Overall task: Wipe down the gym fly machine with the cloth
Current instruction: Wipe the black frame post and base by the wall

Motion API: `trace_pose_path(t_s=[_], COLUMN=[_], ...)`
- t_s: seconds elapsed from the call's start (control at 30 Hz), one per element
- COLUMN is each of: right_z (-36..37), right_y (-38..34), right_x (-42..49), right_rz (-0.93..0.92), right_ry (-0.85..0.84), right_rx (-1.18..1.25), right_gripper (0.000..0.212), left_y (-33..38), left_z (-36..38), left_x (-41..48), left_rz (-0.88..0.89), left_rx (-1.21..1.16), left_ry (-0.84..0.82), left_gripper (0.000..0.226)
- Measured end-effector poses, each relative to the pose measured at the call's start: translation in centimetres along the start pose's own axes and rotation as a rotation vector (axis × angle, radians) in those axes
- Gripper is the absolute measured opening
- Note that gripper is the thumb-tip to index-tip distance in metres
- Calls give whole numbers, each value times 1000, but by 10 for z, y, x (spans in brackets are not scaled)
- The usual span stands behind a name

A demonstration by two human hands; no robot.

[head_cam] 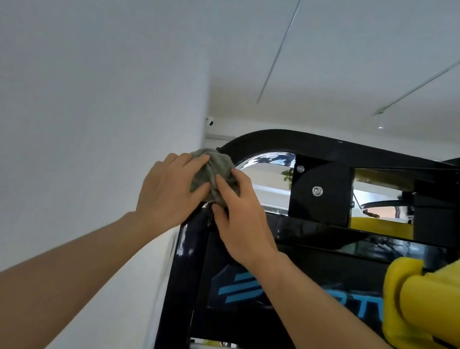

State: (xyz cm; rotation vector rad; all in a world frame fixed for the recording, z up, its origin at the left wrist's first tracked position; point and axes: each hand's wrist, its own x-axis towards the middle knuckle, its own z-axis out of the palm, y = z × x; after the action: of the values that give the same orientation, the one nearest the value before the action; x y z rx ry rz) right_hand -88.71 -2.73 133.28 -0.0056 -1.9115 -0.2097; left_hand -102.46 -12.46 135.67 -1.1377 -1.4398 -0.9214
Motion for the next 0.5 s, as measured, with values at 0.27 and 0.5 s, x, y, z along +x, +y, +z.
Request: trace_pose_path(t_s=[0.27,0.5], right_z=[-10,-14], right_y=[13,14], right_x=[36,48], right_rz=[147,92], right_ry=[87,202], right_rx=[-54,-255], right_gripper=[45,18], left_y=[7,3], left_z=[-7,-13], left_x=[59,72], left_rz=[-106,-117], left_rx=[-367,-466], left_ry=[-255,-304], left_gripper=[42,35])
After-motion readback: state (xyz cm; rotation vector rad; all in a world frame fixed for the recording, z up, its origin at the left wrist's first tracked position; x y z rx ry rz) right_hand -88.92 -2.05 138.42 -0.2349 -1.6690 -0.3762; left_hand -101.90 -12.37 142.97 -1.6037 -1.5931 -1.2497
